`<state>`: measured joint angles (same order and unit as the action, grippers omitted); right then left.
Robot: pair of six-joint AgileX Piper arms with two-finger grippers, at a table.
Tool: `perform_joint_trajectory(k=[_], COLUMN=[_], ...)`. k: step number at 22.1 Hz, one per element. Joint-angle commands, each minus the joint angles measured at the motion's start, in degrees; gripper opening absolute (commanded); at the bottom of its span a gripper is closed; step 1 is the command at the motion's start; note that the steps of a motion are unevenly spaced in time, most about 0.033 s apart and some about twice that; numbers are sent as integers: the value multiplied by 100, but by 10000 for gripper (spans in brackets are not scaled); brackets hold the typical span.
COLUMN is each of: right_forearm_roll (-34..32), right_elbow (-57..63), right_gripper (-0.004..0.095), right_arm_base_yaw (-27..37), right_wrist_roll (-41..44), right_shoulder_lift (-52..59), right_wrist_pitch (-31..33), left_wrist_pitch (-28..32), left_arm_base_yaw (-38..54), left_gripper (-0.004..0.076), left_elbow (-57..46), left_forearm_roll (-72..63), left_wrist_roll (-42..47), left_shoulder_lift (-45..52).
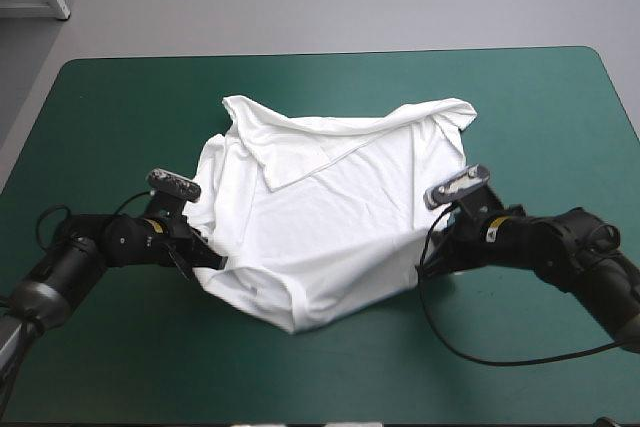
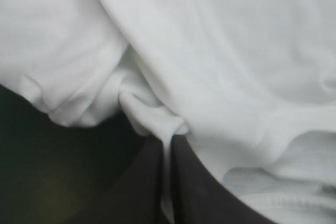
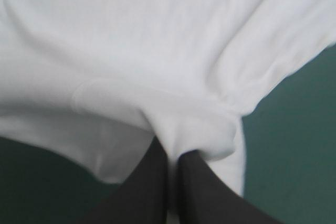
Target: Fold the cloth
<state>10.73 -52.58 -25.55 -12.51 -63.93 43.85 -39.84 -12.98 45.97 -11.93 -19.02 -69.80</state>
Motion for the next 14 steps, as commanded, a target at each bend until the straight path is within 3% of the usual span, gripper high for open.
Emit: perform_joint_trajectory(k=[1,5,11,14], right_forearm_roll=[-672,-1112,-1223,-1223], right_elbow=[-1062,-2262,-4932,-5840], right_gripper=[3,2,0,0], right_arm_base_yaw=[7,7,7,7], right_wrist_roll=[224,224,-237,-378], right_shoulder_lift=[229,233,441,463], right_wrist_pitch=[-318,-308,-224,-28], left_wrist_pitch=[274,328,359,437], left_arm_base_yaw=[-34,-34,-34,-34], left_gripper=[19,19,19,19], left_elbow=[686,1547,4590,5619], left_forearm_roll=[-117,-117,205,205], left_wrist_roll=[30,30,-281,-472], left_shoulder_lift=[600,1033,1227,1205])
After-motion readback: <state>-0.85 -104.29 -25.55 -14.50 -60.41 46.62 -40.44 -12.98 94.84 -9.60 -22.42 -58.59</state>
